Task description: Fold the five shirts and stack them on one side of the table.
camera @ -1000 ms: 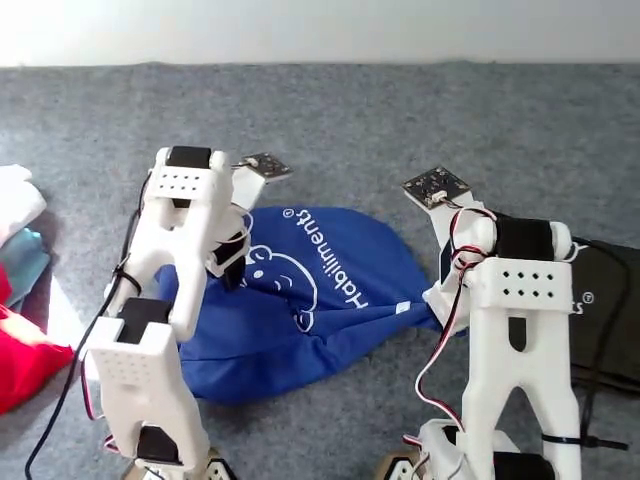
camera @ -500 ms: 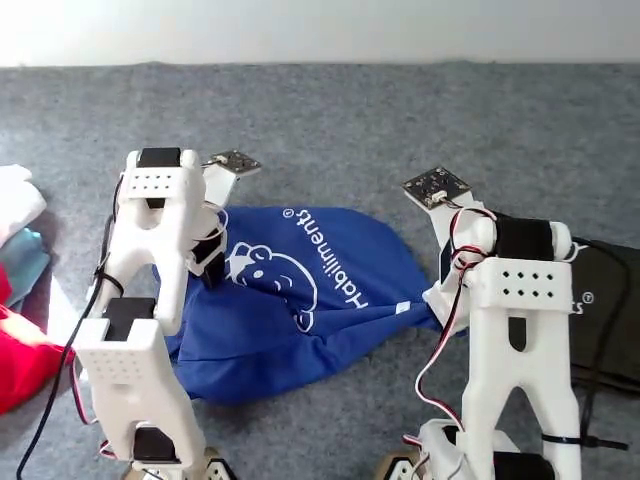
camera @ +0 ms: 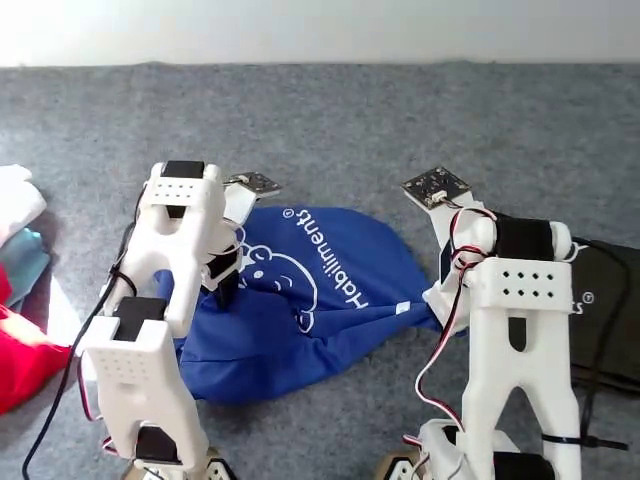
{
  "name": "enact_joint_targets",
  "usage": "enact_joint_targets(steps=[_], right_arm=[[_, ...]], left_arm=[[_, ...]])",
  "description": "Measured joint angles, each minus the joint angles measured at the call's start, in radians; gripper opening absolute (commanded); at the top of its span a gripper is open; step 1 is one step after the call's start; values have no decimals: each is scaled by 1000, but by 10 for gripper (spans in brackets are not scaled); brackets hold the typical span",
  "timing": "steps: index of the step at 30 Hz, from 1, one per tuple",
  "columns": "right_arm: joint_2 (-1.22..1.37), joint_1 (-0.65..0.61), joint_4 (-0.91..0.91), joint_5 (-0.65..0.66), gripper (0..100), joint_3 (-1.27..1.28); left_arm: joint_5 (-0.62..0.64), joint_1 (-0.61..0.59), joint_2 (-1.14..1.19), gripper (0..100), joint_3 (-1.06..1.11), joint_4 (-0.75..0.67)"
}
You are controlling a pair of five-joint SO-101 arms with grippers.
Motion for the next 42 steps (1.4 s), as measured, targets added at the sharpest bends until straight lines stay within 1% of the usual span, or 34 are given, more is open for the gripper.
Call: enact_joint_targets(steps=[3, 4, 10, 16, 20, 24, 26, 29, 31, 34, 36, 38, 42], right_arm=[[0, 0, 0, 0, 12, 0], [0, 0, 0, 0, 12, 0], [0, 0, 0, 0, 12, 0], [0, 0, 0, 0, 12, 0], [-52, 0, 0, 0, 11, -6], [-153, 0, 0, 0, 11, -48], [-204, 0, 0, 0, 10, -68], [-279, 0, 0, 0, 10, -103], [-330, 0, 0, 0, 10, -147], [-404, 0, -11, 0, 10, -232], [-445, 0, -61, 0, 10, -288], [-477, 0, -124, 8, 10, -328], [-505, 0, -318, 52, 10, -356]], left_arm=[[0, 0, 0, 20, 0, 0], [0, 0, 0, 13, 0, 0], [2, 2, 0, 13, 0, 8], [92, 0, -23, 13, 0, 20], [164, 3, -181, 13, 0, 26], [261, 2, -428, 13, 0, 26], [310, 0, -566, 13, 0, 3], [325, 2, -761, 13, 0, -58], [322, 5, -879, 13, 0, -129], [301, -35, -1037, 13, 0, -267], [275, -51, -1125, 13, 0, -368], [216, -55, -1195, 13, 0, -465], [100, -58, -1274, 13, 0, -629]])
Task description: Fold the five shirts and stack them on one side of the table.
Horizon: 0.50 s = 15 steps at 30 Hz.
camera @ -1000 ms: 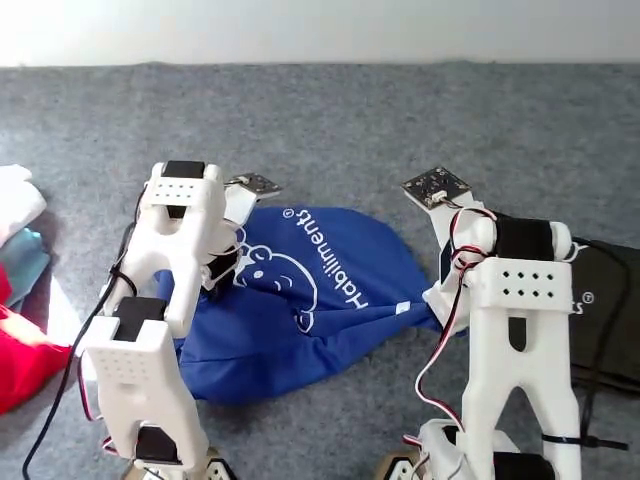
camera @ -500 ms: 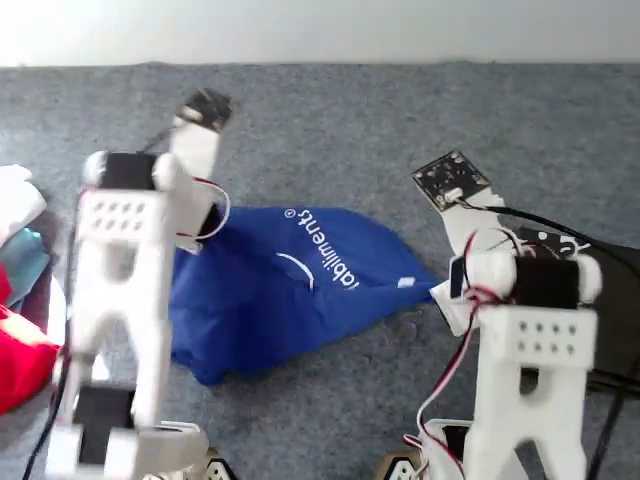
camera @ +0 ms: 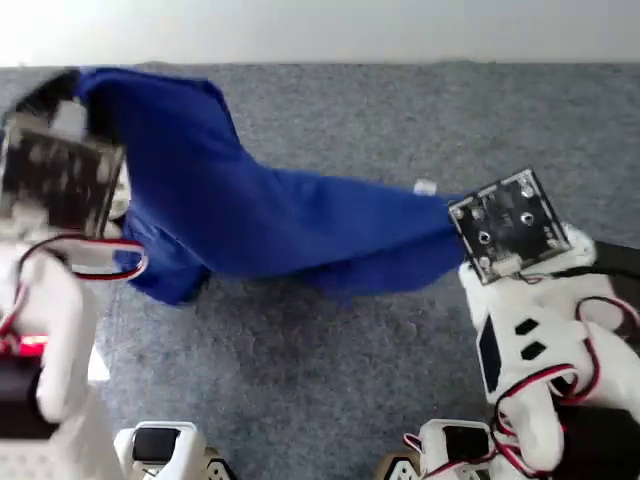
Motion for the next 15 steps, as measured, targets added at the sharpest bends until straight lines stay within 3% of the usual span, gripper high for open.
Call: enact_joint_targets(steps=[7, 15], right_arm=[[-6, 0, -387, 163, 9, -2], [-11, 5, -594, 402, 9, -5]], left_arm=[[-212, -77, -23, 13, -6, -244], [-238, -94, -100, 14, -25, -370]])
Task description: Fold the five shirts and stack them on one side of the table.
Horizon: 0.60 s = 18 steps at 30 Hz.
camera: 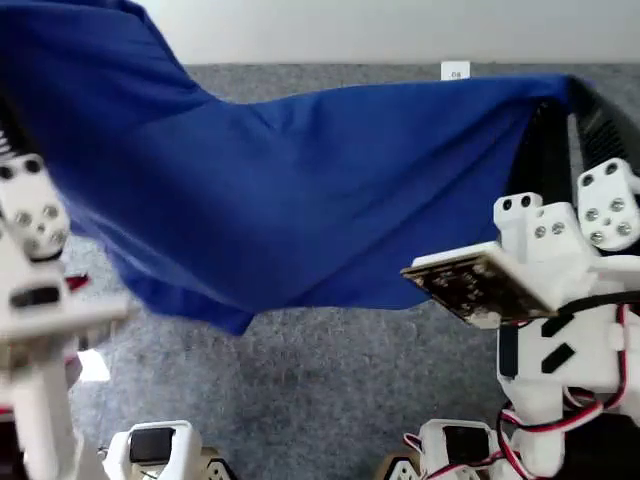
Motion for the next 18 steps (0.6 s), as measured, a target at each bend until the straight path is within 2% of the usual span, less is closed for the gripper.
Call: enact_joint_targets(steps=[5, 11, 18], right_arm=[[-3, 71, -83, 41, 9, -2], [-31, 87, -91, 46, 9, 0], [-203, 86, 81, 51, 9, -6]], left_arm=[[0, -5, -9, 14, 0, -3], [-5, -5, -14, 14, 0, -3], [-5, -5, -126, 14, -2, -3]])
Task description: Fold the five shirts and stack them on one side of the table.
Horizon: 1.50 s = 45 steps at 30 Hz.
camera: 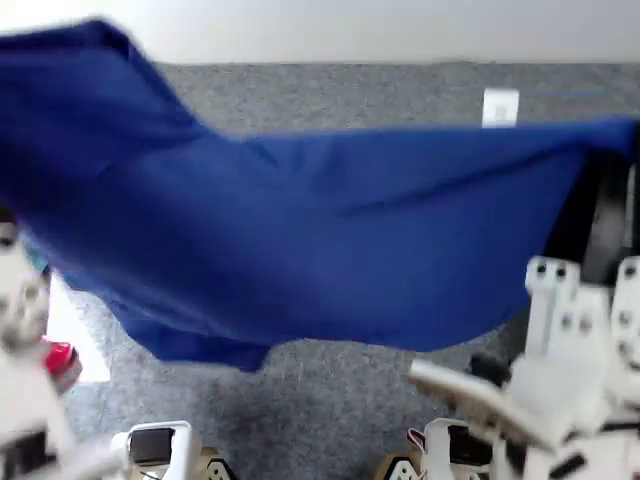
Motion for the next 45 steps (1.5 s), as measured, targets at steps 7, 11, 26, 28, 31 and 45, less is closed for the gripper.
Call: enact_joint_targets(steps=[7, 11, 26, 28, 31, 45], right_arm=[[-114, 0, 155, 0, 9, -2], [-106, 0, 163, 2, 9, 49], [247, -87, -308, 2, 9, 783], [311, -97, -428, 2, 9, 850], [430, -101, -606, 2, 9, 888], [1053, -101, -1172, 91, 9, 631]], left_arm=[[0, 0, -64, 14, 0, 0], [0, 0, -61, 14, 37, 0], [-175, 0, 281, 14, 845, -342], [-175, 0, 365, 14, 918, -456], [-175, 0, 514, 14, 939, -626], [-175, 8, 1217, 14, 356, -908]])
